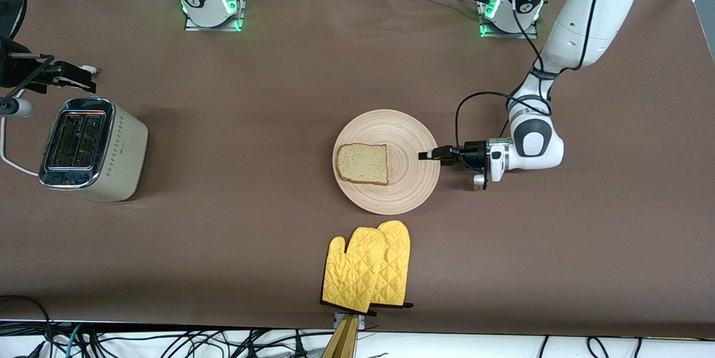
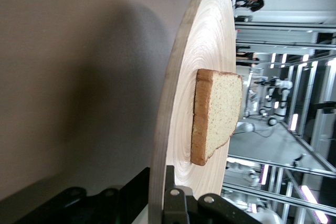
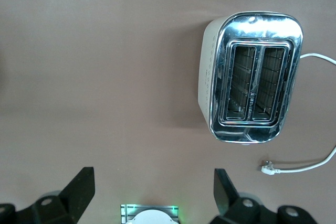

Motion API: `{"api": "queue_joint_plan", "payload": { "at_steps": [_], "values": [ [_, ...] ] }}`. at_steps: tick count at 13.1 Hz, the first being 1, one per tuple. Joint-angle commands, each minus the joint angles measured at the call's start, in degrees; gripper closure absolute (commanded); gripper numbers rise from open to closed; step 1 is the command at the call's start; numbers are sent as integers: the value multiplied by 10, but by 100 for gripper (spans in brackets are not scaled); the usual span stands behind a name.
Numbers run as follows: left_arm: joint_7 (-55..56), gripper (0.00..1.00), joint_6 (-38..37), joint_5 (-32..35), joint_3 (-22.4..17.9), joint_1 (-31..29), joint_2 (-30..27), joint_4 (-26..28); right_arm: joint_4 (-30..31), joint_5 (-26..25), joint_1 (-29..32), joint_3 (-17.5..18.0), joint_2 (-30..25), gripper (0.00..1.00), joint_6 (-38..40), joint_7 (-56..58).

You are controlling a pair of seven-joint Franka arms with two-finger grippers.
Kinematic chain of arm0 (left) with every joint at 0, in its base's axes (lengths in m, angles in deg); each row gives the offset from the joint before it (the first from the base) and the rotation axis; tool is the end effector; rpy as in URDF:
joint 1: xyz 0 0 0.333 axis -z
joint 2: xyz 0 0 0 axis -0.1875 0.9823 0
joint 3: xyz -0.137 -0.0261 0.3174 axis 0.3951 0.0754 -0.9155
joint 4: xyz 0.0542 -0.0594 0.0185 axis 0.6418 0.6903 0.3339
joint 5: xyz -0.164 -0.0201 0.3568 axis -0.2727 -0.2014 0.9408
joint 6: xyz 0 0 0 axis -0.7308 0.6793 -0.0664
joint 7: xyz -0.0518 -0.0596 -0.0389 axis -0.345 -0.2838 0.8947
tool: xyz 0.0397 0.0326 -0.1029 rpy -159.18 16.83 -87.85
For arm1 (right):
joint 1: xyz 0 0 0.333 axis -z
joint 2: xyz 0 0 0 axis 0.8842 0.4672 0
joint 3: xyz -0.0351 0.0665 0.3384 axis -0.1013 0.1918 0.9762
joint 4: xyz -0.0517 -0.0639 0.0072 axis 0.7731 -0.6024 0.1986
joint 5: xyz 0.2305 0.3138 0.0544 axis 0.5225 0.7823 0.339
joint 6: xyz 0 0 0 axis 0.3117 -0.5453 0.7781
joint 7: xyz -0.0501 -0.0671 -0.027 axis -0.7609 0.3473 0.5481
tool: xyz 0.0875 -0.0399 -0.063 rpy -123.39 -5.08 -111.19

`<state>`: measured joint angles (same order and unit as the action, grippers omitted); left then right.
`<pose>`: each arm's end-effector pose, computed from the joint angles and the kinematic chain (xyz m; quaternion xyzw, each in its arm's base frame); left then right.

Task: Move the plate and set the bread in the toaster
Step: 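Slide the wooden plate with the left gripper toward the toaster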

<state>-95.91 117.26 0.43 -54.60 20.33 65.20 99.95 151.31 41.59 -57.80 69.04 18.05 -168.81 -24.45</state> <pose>0.5779 -0.1905 0.1315 0.8073 0.0217 -0.0374 0.5886 0.5691 -0.0218 0.6097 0.9961 0.0126 -0.0871 0.0118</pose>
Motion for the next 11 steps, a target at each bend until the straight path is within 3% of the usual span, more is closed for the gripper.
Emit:
{"api": "queue_joint_plan", "payload": {
  "at_steps": [1,7,11],
  "values": [
    [26,100,11,-30,-19,48,-2,-21,-15,9,4,1,6,0,3,4],
    [79,100,51,-52,-39,112,21,-58,-15,10,4,1,6,0,3,4],
    [80,100,52,-57,-40,115,30,-60,-15,9,4,1,6,0,3,4]
  ]
}}
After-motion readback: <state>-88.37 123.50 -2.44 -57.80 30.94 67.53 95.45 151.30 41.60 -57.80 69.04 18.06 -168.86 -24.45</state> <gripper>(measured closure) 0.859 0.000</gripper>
